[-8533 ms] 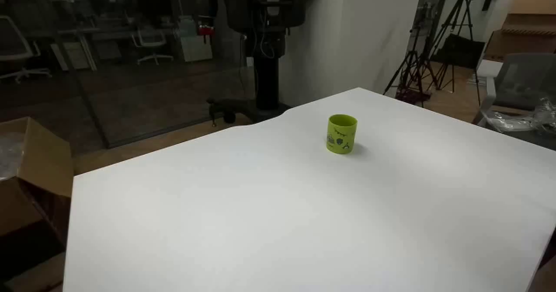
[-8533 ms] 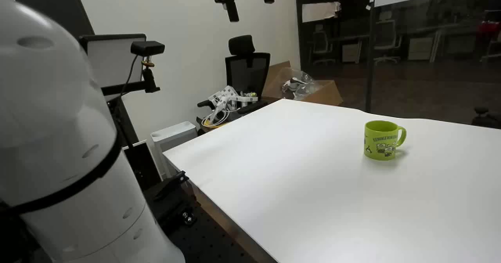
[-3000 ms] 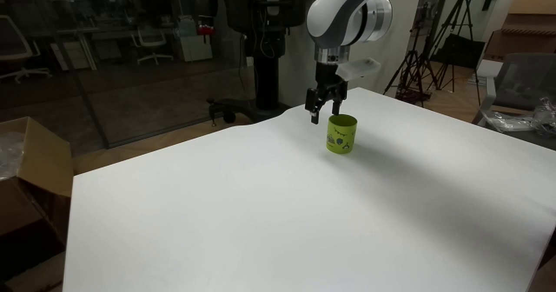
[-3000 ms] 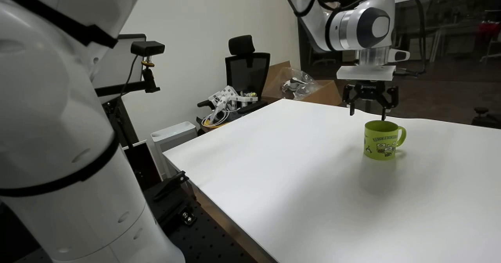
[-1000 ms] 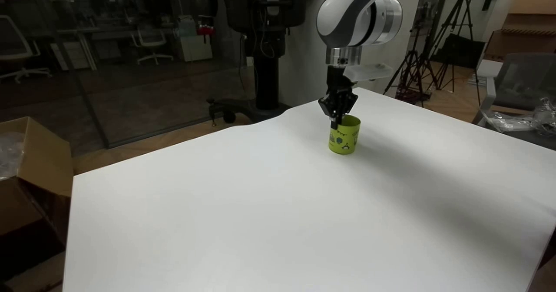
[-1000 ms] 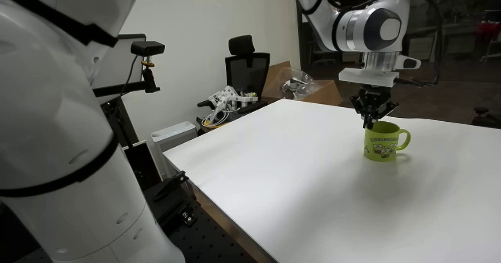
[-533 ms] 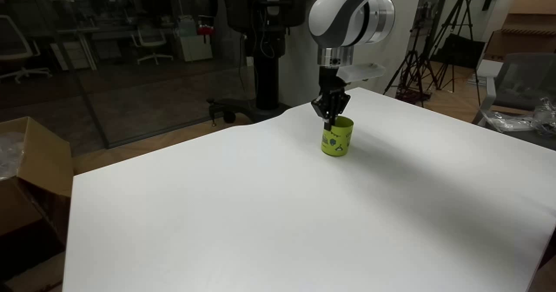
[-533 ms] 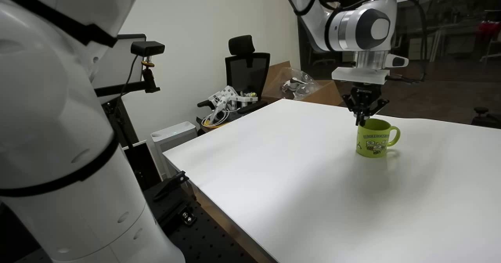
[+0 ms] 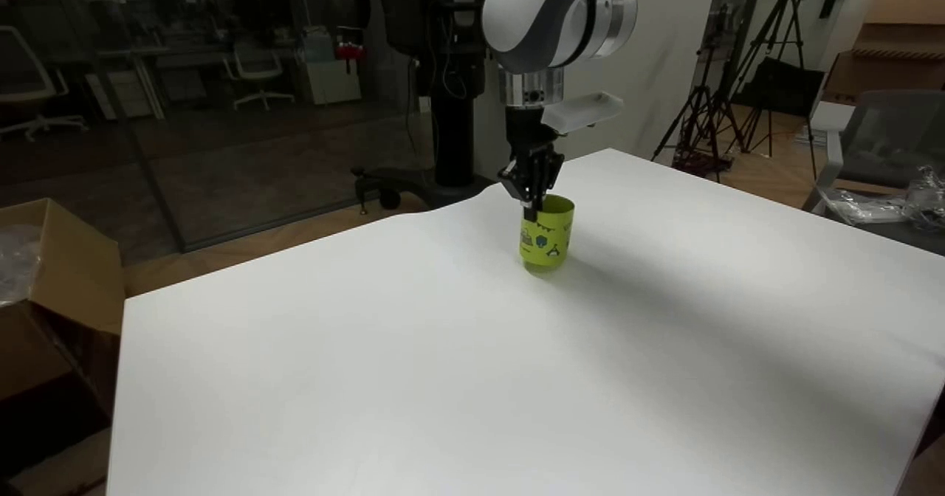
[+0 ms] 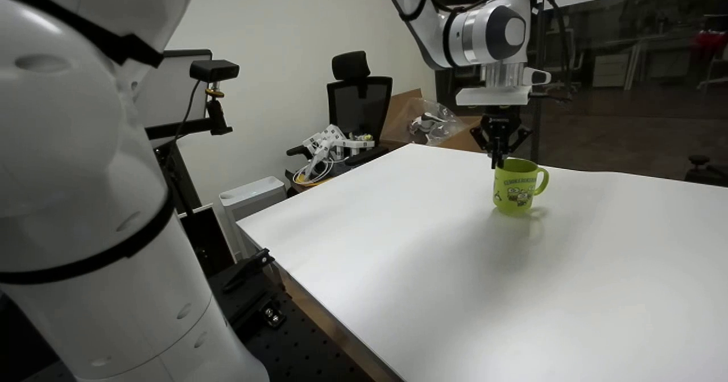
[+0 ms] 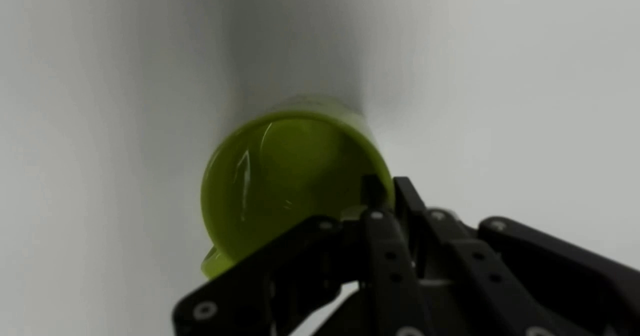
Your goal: Move the mug from right to left
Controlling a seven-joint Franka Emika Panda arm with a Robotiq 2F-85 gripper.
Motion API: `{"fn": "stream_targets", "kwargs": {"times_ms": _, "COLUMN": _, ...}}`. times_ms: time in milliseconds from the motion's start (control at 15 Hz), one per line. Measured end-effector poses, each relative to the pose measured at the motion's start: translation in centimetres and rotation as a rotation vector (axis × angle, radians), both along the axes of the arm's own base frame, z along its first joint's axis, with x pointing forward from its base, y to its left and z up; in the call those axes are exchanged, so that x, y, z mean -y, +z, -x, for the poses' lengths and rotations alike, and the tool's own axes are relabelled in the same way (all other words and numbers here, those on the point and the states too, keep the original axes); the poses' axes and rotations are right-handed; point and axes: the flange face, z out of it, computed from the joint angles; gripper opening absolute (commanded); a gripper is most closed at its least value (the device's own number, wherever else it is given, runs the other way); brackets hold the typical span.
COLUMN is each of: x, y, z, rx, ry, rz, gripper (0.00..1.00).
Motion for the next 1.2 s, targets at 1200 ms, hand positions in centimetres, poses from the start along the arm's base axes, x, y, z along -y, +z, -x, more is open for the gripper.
{"fn": "stream_targets", "kwargs": {"times_ms": 1200, "x": -4.6, "y": -2.3, "z": -0.5, "rx": -0.027, "ry": 0.13, "rz": 0.077, "gripper": 0.02}}
